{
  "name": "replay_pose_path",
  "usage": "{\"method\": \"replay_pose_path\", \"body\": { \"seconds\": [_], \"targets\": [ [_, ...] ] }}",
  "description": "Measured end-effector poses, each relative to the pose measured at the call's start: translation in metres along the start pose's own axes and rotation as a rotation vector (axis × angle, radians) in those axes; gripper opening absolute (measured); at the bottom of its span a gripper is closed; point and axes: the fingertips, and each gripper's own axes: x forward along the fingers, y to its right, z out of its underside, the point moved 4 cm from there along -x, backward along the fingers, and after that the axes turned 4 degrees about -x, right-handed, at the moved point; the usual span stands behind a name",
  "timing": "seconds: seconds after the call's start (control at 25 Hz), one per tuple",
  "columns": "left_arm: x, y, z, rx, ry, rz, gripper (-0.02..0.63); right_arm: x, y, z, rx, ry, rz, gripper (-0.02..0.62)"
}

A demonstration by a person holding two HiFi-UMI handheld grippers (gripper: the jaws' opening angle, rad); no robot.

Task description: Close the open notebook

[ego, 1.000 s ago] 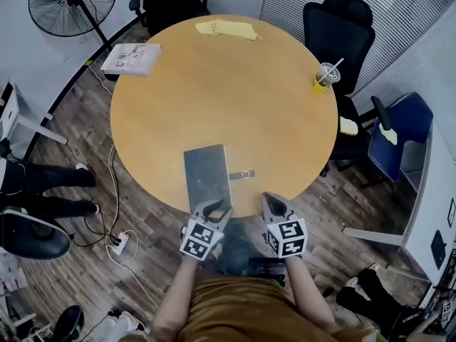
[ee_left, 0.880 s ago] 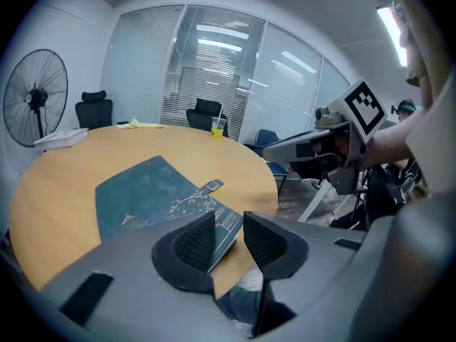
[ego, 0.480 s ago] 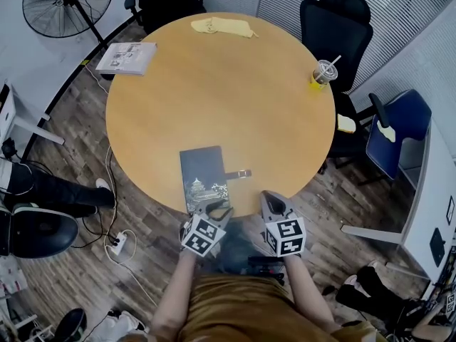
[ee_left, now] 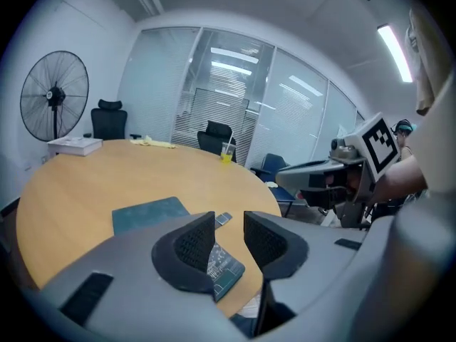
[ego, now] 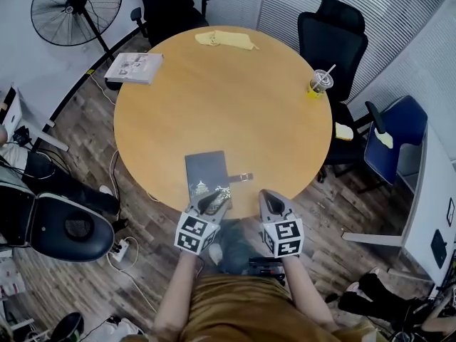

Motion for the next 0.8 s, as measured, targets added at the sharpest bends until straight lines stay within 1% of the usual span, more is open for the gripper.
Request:
{"method": "replay_pose_path", "body": {
  "seconds": [0.24, 0.36, 0.6, 0.8],
  "targets": [
    [-0.031, -0.003, -0.036, -0.028, 0.150, -0.051, 0.126, -0.016, -0.012, -0.024, -0.030, 0.066, 0.028, 0.011],
    [-0.051, -0.002, -0.045, -0.023, 0.203, -0.072, 0.126, -0.026, -0.022, -0.030, -0.042, 0.083, 0.035, 0.012],
    [-0.080, -0.003, -0.063, -0.009, 0.272, -0.112, 0.107, -0.039, -0.038, -0.043, -0.071, 0.123, 0.038, 0.011],
    [-0.095, -0.001, -0.068, -0.002, 0.294, -0.127, 0.098, -0.049, -0.046, -0.051, -0.088, 0.156, 0.046, 0.011]
  ]
}}
